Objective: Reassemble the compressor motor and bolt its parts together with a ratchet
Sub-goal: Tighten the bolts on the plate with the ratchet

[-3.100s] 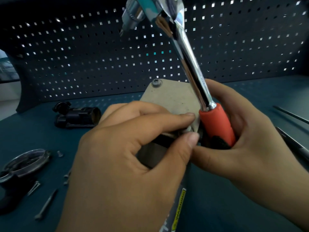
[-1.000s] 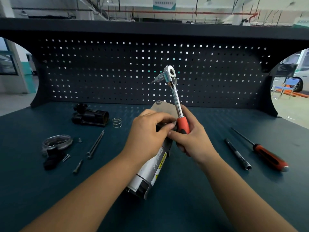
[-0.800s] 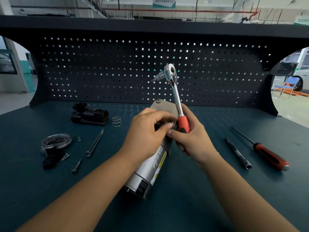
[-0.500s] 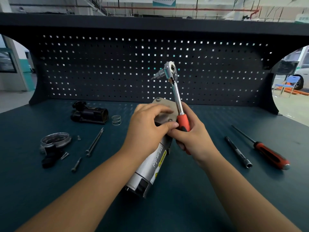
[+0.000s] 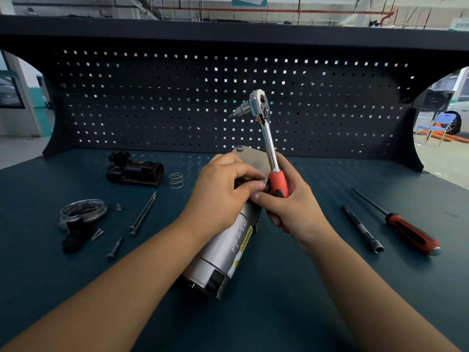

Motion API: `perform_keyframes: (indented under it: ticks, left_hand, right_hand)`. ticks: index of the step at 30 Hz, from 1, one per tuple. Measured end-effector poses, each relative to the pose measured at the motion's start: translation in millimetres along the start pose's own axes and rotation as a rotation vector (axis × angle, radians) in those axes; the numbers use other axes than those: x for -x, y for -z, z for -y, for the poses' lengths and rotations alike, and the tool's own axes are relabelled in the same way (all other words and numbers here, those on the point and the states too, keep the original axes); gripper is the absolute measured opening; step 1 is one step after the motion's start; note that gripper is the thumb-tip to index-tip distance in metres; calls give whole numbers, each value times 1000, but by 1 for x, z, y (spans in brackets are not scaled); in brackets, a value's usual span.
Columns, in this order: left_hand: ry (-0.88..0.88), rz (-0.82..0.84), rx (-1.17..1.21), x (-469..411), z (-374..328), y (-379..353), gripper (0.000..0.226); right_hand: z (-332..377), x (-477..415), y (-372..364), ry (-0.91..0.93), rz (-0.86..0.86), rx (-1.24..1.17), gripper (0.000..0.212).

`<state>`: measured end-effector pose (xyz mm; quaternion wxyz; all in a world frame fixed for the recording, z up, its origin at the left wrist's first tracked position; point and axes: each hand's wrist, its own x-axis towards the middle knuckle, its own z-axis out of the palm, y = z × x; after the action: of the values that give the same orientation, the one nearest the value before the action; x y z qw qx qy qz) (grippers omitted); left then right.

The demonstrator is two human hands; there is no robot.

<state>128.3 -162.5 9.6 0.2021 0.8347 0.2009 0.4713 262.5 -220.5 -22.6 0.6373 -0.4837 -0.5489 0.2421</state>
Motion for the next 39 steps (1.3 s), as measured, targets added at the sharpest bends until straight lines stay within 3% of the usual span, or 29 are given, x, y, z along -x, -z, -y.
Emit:
perform_keyframes:
  ticks: [6,11,14,18,29,36,39]
  left_hand:
    - [-73,50,-67,-1,0,2,15]
    - [-34,133,-40,-2,5,6,19]
    - [49,33,20,1,8,4,27]
    - [72,-73,33,1,4,-2,12]
    - [-37,55,-5,-5,6,8,10]
    - [107,-35,14,-3,1,-5,19]
    - [94,-14,21,-5,1,-4,12]
  right_hand:
    - [-1,-1,-1,1,0,-13,73]
    - [-1,-1,1,7,17,-5,71]
    - [-2,-1,1,14,24,1,70]
    - [-3,-1,1,-3,10,-10,72]
    - [-1,-1,0,-16,-1,-16,73]
    - [2,0,-1,-8,2,-3,71]
    - [2,0,-1,-28,-3,-13,74]
